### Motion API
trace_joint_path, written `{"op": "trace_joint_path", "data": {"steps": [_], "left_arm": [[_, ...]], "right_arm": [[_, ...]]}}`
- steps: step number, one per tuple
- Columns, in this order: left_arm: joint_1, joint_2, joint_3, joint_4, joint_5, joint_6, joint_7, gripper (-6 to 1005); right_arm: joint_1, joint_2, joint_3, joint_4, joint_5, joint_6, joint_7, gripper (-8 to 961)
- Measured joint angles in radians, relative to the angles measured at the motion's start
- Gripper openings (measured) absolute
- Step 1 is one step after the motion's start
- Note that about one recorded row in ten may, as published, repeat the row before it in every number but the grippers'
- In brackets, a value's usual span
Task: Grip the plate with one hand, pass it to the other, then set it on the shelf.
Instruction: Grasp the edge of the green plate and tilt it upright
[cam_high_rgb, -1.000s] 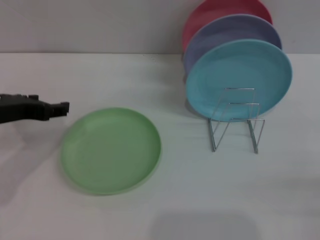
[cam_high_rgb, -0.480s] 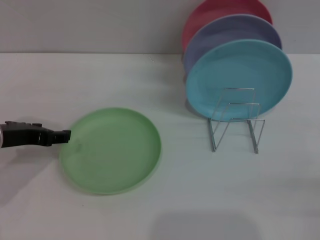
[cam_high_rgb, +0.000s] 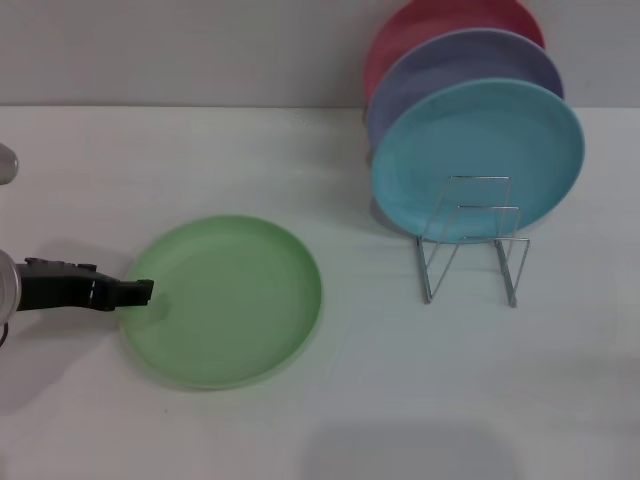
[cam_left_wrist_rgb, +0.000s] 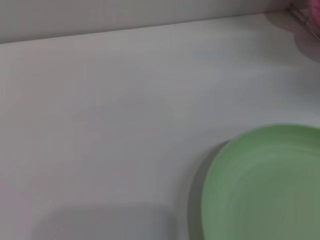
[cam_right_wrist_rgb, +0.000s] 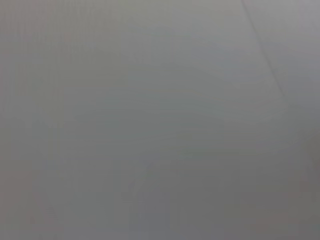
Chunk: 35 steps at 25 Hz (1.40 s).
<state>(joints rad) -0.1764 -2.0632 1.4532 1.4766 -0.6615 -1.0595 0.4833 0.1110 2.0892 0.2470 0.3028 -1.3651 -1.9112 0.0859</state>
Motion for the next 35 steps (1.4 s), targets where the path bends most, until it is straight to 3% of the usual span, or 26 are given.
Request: {"op": "trace_joint_path", "data": {"steps": [17, 35], "left_arm": [[-0.002, 0.000, -0.003, 0.005, 0.002, 0.000, 0.000, 758], [-0.033, 0.002, -0.002, -0.073, 0.003, 0.005, 0.000, 740]], "right_arm": [[0.000, 0.000, 0.000, 0.000, 0.000, 0.002, 0.000, 834], [-0.001, 0.000, -0.010, -0.003, 0.000, 0.015, 0.000, 834]]}}
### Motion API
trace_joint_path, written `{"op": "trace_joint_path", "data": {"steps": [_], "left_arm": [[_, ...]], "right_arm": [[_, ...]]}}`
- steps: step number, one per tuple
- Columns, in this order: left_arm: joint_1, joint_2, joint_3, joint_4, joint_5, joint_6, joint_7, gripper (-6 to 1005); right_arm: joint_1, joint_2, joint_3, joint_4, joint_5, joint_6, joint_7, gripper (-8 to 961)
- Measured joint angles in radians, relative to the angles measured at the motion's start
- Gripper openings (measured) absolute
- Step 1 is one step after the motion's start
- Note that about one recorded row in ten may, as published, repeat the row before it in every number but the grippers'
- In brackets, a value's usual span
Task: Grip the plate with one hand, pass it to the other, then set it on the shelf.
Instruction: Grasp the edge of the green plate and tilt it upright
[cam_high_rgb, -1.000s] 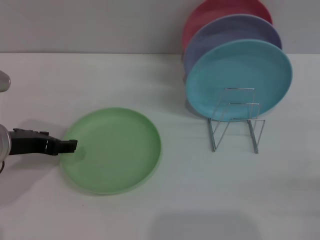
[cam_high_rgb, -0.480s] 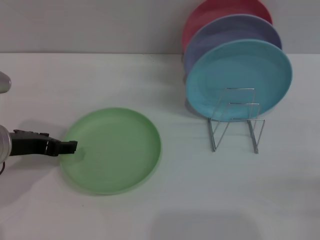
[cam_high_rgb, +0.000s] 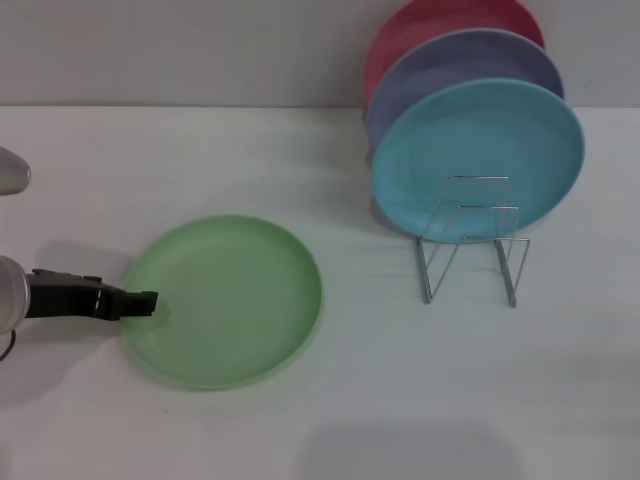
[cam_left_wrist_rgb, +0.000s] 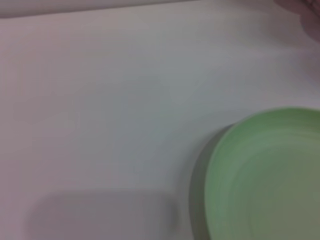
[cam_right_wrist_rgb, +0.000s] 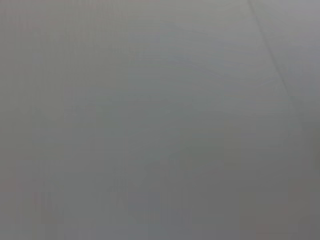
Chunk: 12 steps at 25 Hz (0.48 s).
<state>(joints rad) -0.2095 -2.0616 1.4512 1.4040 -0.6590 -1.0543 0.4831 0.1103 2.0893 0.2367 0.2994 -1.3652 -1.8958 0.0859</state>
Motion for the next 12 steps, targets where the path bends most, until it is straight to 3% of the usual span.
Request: {"op": "trace_joint_path", "data": {"steps": [12], "left_arm": [[-0.022, 0.000, 0.002, -0.042, 0.003, 0.008, 0.000, 728]], "right_arm": [[0.000, 0.000, -0.011, -0.002, 0.000, 0.000, 0.000, 835]]}}
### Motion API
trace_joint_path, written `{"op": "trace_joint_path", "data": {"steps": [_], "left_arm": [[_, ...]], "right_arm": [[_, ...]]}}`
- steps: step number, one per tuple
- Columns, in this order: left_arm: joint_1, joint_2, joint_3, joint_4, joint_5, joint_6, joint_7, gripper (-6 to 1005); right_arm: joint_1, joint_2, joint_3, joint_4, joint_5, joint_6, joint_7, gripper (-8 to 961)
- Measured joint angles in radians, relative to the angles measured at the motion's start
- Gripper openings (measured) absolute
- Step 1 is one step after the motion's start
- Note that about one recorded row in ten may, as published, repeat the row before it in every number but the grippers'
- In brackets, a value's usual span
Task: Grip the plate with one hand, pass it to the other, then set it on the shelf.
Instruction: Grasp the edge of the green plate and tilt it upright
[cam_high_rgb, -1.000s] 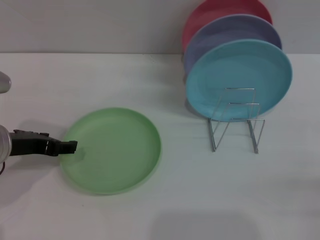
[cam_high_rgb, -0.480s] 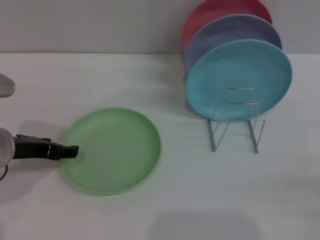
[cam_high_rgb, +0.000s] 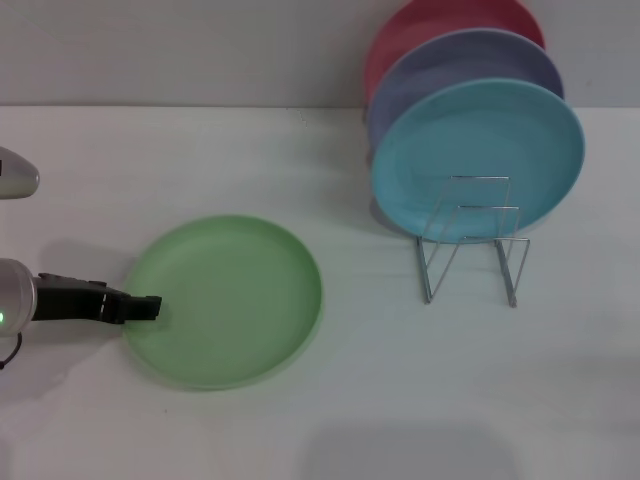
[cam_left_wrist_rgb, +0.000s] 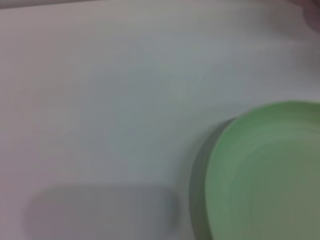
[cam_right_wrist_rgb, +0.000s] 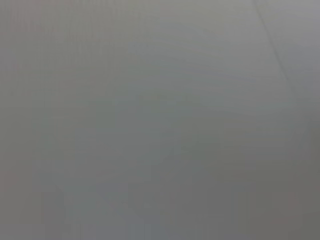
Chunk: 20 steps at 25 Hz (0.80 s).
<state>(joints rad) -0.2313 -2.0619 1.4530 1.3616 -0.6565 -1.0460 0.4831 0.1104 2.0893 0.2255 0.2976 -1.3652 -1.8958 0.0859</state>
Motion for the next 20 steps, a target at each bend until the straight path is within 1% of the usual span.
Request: {"op": "trace_joint_path", "data": {"steps": [7, 16, 20], "left_arm": [[-0.011, -0.001, -0.005, -0.020, 0.000, 0.000, 0.000, 721], [-0.036, 0.000, -0.008, -0.040, 0.038, -0.024, -0.007, 712], [-0.040, -0.005, -0.001, -0.030, 0.071, -0.026, -0.030, 614]], "right_arm": [[0.001, 0.000, 0.000, 0.000, 0.000, 0.000, 0.000, 835], [0.002, 0.000, 0.000, 0.000, 0.000, 0.000, 0.000, 834], [0.003, 0.000, 0.000, 0.001, 0.000, 0.000, 0.000, 834]]}}
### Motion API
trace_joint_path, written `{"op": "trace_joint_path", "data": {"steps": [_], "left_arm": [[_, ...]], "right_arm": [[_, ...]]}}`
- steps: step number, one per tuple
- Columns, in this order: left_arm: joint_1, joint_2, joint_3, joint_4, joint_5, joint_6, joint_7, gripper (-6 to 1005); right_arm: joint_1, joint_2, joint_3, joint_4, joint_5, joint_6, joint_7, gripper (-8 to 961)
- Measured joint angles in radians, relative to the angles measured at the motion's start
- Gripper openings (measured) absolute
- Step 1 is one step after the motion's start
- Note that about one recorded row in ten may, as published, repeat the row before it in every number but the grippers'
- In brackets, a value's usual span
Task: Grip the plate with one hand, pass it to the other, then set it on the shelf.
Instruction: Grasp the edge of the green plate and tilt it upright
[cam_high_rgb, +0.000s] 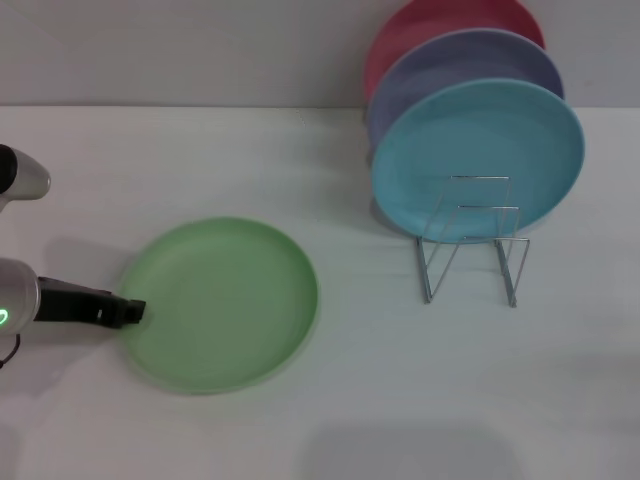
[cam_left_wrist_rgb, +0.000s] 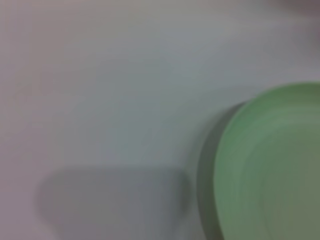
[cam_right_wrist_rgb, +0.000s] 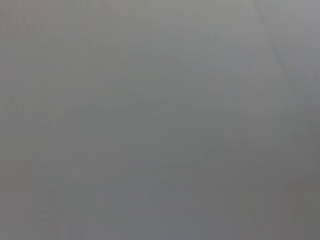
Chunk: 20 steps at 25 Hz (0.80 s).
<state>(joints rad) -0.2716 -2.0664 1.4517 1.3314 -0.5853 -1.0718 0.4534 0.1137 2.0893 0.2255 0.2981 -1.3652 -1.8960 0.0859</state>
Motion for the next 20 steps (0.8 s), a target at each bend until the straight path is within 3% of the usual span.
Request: {"op": "trace_joint_path", "data": {"steps": [6, 17, 20], "left_arm": [[0.006, 0.000, 0.003, 0.027, 0.003, -0.001, -0.007, 468], [0.006, 0.000, 0.027, 0.033, 0.013, 0.007, -0.008, 62], [0.007, 0.000, 0.030, 0.049, 0.016, 0.008, -0.008, 50]], "right_arm": [[0.002, 0.000, -0.001, 0.001, 0.000, 0.000, 0.000, 834], [0.002, -0.001, -0.002, 0.000, 0.000, 0.000, 0.000, 836], [0.001, -0.002, -0.002, -0.001, 0.000, 0.000, 0.000, 835]]}}
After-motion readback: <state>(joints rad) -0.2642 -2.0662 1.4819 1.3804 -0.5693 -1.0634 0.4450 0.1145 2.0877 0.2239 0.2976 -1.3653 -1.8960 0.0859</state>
